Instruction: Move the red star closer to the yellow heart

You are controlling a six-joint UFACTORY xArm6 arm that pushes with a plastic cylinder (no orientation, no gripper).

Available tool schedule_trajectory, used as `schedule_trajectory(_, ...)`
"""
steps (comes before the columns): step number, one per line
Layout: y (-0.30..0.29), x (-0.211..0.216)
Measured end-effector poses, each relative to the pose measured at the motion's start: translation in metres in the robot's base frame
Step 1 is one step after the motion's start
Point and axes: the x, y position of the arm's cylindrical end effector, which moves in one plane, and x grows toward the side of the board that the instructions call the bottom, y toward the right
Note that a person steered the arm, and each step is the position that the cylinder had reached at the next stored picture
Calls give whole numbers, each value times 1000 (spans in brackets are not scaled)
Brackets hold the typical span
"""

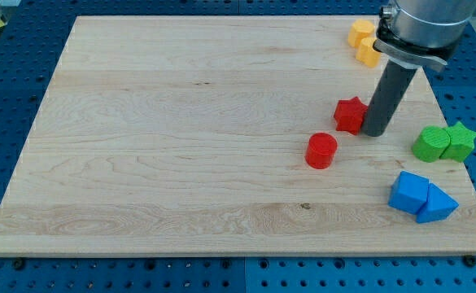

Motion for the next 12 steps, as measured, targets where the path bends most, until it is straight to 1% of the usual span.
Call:
schedule_trajectory(1,-22,0)
schedule_trajectory(2,-60,4)
schedule_trajectory(3,-85,3)
schedule_trajectory(4,-95,0)
schedule_trajectory(6,-50,-15)
schedule_trajectory(7,-44,-30)
schedule_trajectory(9,-58,-74)
schedule_trajectory(10,-51,-82)
schedule_trajectory(12,-14,-90)
